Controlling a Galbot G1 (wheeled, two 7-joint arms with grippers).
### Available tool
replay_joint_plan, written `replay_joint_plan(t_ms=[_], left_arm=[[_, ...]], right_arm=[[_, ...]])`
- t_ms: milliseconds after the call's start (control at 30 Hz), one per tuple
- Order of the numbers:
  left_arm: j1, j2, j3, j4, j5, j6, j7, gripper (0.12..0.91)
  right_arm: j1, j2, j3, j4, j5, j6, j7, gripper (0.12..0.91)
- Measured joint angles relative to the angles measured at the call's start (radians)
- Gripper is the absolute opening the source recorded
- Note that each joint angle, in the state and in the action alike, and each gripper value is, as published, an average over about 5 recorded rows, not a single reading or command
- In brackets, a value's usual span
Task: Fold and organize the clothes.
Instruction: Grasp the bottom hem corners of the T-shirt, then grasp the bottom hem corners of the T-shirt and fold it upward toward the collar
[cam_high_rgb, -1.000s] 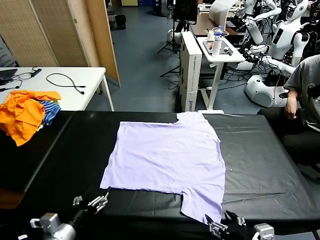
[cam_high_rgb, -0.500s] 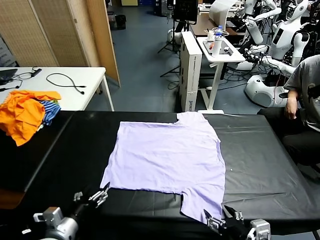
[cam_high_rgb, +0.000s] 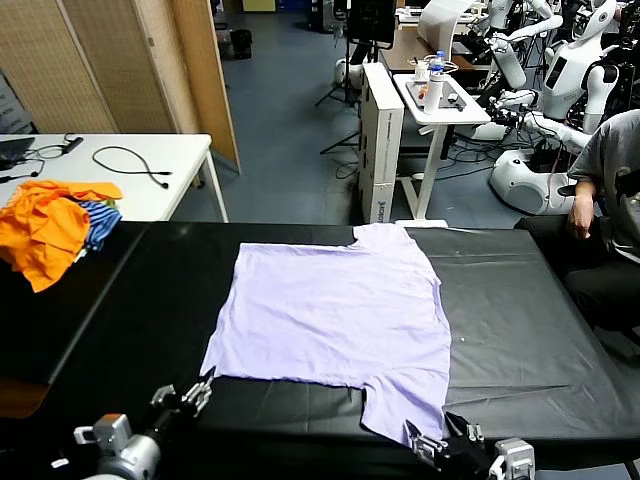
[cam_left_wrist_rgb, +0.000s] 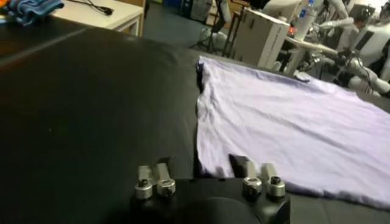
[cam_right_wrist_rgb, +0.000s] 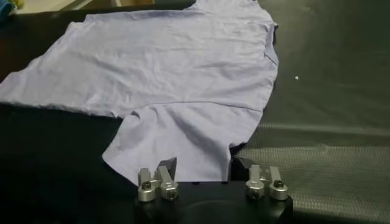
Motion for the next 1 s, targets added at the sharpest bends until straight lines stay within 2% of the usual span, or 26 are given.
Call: replay_joint_plan(t_ms=[100,533,767,867,1000], left_arm=[[0.002,-0.001,0.001,-0.003,0.001,0.001,0.0,0.148],[0.08,-0.007,-0.034,-0.074,0.007,0.002,-0.023,0.146],[0.165,-0.011,-0.071,-0.137,0.005,-0.014,-0.024,0.146],[0.172,-0.024,-0.071,-0.153,0.01,-0.034,-0.029,0.146],[0.15,-0.046,-0.064,-0.152,0.005,-0.062,-0.036,0.146]], right_arm=[[-0.007,-0.001,0.002,0.005,0.0,-0.001,0.003,0.14],[-0.112,-0.02,0.032,0.103,-0.004,-0.073,0.076,0.14],[-0.118,-0.021,0.033,0.124,0.01,-0.034,0.059,0.14],[-0.087,-0.029,0.048,0.119,0.051,0.004,0.043,0.14],[-0.016,-0.048,0.063,0.099,0.112,0.029,0.043,0.14]])
